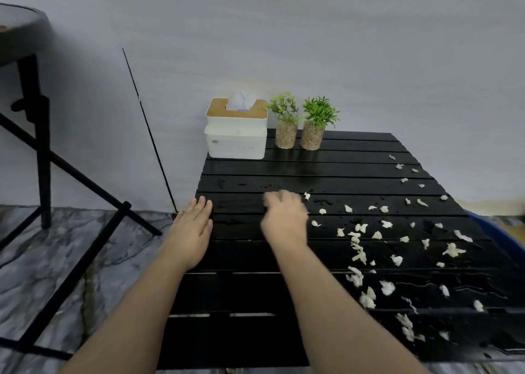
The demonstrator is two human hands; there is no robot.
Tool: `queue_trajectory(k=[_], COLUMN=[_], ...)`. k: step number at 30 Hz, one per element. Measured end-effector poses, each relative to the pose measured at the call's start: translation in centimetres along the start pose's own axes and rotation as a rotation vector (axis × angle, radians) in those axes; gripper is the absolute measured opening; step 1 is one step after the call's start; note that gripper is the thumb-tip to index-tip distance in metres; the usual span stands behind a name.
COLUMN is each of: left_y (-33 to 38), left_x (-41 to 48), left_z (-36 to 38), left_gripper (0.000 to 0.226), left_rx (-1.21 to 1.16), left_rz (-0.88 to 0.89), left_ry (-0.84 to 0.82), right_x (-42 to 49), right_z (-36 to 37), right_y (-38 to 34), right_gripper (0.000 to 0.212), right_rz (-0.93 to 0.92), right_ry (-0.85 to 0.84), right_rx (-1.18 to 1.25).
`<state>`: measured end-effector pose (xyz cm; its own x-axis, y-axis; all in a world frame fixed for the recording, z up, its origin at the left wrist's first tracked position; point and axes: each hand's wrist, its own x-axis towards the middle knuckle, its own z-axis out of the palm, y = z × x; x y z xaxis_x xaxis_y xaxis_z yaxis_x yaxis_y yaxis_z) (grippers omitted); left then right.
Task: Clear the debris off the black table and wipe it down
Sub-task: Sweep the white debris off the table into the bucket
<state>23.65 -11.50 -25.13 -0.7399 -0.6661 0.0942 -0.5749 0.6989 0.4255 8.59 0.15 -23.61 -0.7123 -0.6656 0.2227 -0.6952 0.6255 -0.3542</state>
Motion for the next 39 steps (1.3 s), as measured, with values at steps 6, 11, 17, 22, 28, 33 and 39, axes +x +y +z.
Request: queue_trajectory(k=[6, 11, 17, 22, 28, 33, 39], left_y=[-0.1, -0.3, -0.2, 2.8, 8.5, 9.1, 9.1], left_x=[0.1, 0.1, 0.1, -0.5, -4.7, -6.5, -6.3], left_z=[0.3, 0.3, 0.1, -0.2, 1.6, 3.2, 3.9], left_gripper=[0.048, 0.048, 0.048, 0.051, 0.050, 0.050, 0.053], left_rx=[-0.023, -0.035, 0.003, 0.052, -0.118, -0.028, 0.023], left_rz=[0.005, 0.003, -0.016, -0.065, 0.037, -0.009, 0.019], left_ry=[0.033, 0.024, 0.007, -0.023, 0.057, -0.008, -0.009], right_x=[-0.5, -1.3, 0.9, 2.7, 1.4, -1.2, 0.2], right_z=[-3.0, 1.6, 0.7, -4.0, -6.8, -2.6, -3.2], right_y=[1.8, -5.9, 1.6, 11.1, 8.4, 2.5, 9.1], right_gripper=[0.033, 0.035, 0.029, 0.035, 0.037, 0.032, 0.029], right_rz=[0.128, -0.138, -0.077, 0.174, 0.119, -0.094, 0.010], right_ry=[0.154, -0.038, 0.057, 0.033, 0.212, -0.089, -0.054], right_rx=[0.117, 0.086, -0.024, -0.055, 0.140, 0.069, -0.032])
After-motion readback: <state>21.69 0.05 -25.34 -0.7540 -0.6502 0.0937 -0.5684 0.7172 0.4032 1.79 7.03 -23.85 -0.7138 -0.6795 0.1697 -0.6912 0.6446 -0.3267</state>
